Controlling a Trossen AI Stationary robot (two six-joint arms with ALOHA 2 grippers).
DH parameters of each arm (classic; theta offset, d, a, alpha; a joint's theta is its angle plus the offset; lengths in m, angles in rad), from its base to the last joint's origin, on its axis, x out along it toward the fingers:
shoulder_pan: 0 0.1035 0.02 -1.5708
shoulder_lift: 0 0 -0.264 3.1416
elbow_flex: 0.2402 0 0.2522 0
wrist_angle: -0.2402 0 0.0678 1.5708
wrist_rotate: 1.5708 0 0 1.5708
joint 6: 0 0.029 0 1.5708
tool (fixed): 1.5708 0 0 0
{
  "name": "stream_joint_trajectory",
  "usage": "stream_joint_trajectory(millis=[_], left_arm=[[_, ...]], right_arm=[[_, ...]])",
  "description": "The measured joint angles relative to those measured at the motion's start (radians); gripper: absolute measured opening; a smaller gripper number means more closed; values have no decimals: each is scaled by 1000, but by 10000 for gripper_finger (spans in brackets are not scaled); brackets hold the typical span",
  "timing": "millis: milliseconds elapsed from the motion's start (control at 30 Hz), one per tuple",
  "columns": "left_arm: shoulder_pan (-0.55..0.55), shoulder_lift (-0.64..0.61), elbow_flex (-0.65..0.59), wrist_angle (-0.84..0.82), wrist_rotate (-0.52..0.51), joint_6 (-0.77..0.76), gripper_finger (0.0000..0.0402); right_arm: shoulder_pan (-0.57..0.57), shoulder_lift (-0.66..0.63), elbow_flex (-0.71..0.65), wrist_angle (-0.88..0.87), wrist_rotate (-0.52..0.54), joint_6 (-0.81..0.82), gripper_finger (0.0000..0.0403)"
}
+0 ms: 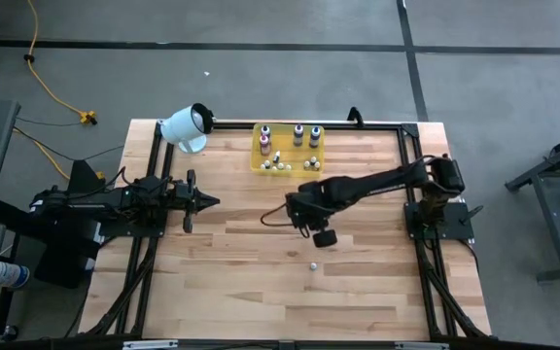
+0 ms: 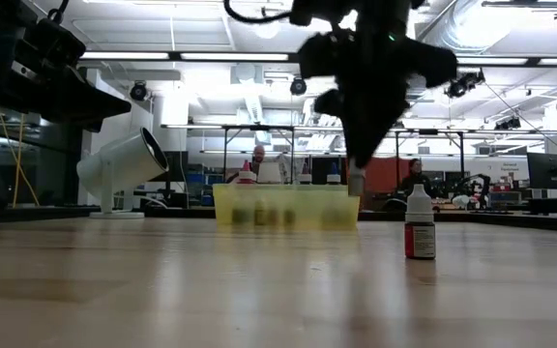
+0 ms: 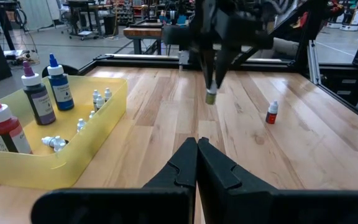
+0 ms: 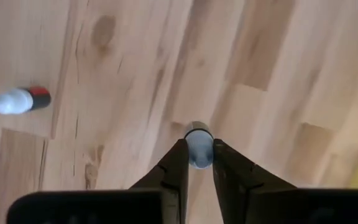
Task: Pick & Place food coloring
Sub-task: Put the small light green food coloring bottle into the yellow container
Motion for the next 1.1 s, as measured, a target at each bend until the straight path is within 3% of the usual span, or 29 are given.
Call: stream_joint_trajectory(millis=[700,967,1100], left_arm=[[0,0,0,0,0,0,0],[0,0,0,0,0,0,0],[0,0,0,0,0,0,0]], right_arm=[[-236,0,440,-180,0,2,53],[-354,-1,450,-159,10,52,50],[-411,-1,398,-111,-1,163,55]])
